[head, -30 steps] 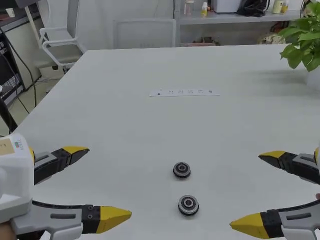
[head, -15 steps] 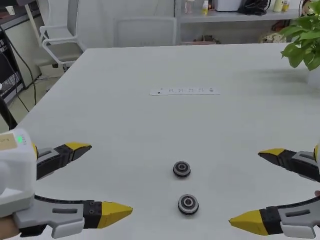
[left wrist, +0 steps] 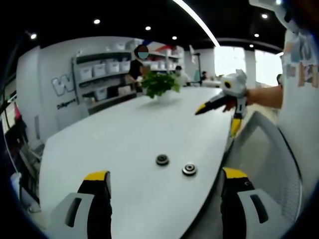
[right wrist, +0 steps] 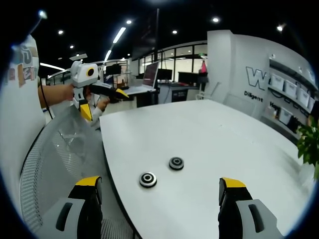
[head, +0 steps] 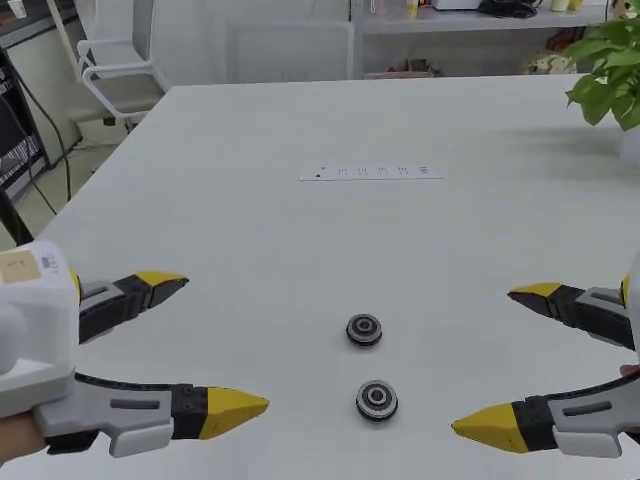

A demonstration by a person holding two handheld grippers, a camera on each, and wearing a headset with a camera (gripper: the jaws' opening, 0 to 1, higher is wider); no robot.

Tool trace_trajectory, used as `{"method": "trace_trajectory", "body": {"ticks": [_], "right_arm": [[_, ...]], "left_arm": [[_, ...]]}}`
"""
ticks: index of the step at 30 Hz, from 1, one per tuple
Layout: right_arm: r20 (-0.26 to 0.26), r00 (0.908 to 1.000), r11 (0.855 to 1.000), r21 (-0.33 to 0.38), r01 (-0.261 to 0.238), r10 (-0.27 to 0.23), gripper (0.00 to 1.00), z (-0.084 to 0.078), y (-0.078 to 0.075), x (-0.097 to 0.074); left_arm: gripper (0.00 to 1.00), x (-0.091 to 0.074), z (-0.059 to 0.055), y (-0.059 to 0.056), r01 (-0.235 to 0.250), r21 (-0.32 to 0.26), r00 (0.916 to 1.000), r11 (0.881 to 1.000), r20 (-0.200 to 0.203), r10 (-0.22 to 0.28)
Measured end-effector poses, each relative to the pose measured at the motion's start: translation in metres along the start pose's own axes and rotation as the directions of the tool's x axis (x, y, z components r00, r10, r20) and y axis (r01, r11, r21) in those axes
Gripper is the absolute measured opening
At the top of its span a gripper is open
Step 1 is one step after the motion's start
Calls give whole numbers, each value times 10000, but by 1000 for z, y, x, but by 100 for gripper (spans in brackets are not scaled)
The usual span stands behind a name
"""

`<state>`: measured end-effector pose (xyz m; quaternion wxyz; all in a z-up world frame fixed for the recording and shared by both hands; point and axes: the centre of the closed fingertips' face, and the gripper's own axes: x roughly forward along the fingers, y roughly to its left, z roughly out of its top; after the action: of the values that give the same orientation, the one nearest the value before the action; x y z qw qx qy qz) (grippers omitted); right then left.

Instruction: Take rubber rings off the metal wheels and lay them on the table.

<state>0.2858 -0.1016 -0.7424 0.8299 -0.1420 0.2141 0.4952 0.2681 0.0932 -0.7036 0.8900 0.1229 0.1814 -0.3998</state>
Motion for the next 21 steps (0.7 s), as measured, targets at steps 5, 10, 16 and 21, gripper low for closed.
{"method": "trace_trajectory", "body": {"ticks": [5, 10, 16, 21], "right_arm": [[12, 10000, 10000, -8, 28, -28, 98, 0, -1, 0], [-5, 10000, 10000, 50, 38, -38, 98, -3, -2, 0], [28, 10000, 10000, 59, 32, -32, 98, -3, -2, 1], [52, 10000, 10000, 15, 19, -19, 98, -2, -3, 3]], "left_arm": [[92, 1, -1, 1, 2, 11, 10000, 10000, -29, -2], [92, 4, -2, 0, 66, 25, 9999, 10000, -94, -65], [92, 8, -2, -2, 172, 77, 9998, 9998, -121, -171], [92, 12, -2, -3, 278, 169, 9995, 9995, -145, -275]]}}
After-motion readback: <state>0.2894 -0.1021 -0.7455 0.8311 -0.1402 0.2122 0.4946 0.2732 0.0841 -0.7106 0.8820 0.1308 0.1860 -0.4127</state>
